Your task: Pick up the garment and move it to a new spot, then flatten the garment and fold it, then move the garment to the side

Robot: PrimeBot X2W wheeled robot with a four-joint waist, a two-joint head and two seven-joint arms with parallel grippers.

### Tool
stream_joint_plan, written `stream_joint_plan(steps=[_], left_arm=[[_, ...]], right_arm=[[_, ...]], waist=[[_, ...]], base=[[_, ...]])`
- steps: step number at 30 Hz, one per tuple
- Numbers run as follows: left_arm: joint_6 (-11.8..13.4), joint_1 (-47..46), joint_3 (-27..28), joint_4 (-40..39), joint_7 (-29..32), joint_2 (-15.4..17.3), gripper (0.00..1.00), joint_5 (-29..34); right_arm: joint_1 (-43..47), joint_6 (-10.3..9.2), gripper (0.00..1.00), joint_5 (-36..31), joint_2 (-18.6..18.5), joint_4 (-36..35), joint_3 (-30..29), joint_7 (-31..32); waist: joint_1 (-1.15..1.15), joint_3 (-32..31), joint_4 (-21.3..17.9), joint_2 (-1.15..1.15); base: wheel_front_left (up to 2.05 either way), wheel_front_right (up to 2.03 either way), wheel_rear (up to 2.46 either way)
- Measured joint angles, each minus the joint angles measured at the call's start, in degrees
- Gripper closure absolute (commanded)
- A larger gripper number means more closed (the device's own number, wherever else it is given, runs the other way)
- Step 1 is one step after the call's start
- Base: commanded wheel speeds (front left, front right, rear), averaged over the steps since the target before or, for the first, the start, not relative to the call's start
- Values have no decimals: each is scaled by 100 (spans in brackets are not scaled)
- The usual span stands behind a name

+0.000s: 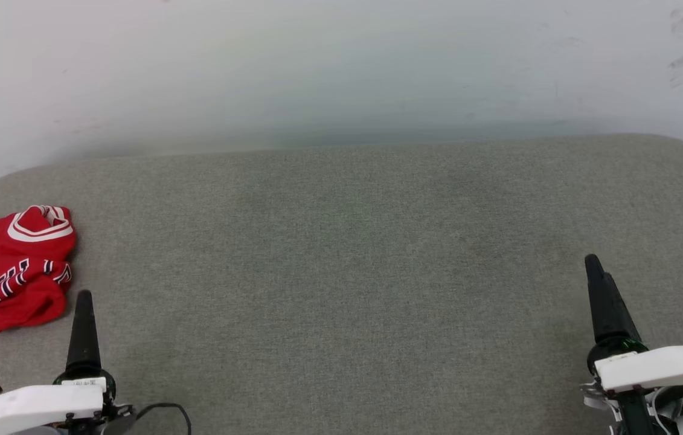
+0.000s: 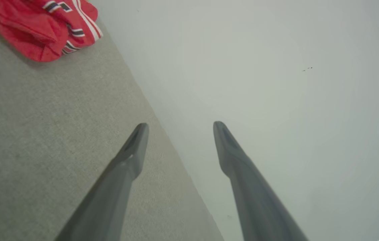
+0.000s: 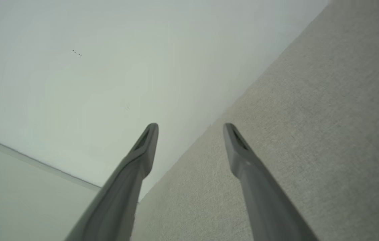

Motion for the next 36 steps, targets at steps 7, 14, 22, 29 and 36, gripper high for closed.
stream_joint_plan(steps=[7, 14, 22, 29, 36], left_arm=[[204, 20, -142, -722, -125, 3, 0, 916], [390, 235, -733, -1316, -269, 2, 0, 2059], [689, 337, -1362, -1602, -396, 4, 0, 3448], [1105, 354, -2029, -1740, -514, 291, 0, 4237], [1907, 319, -2907, -1778, -622, 802, 0, 4778]], right_arm=[[-5, 0, 0, -1203, 0, -447, 193, -132], [-5, 0, 0, -2276, 0, -687, 248, -255], [13, 1, 0, -3183, 0, -716, 388, -402], [40, 1, 0, -3867, 0, -713, 457, -510], [104, 1, 0, -4410, -1, -706, 498, -610]], waist=[[0, 24, -4, 0], [0, 32, -29, 0], [0, 36, -64, 0], [0, 48, -91, 0], [0, 63, -107, 0]], base=[[0, 0, 0], [0, 0, 0], [0, 0, 0], [0, 0, 0], [0, 0, 0]])
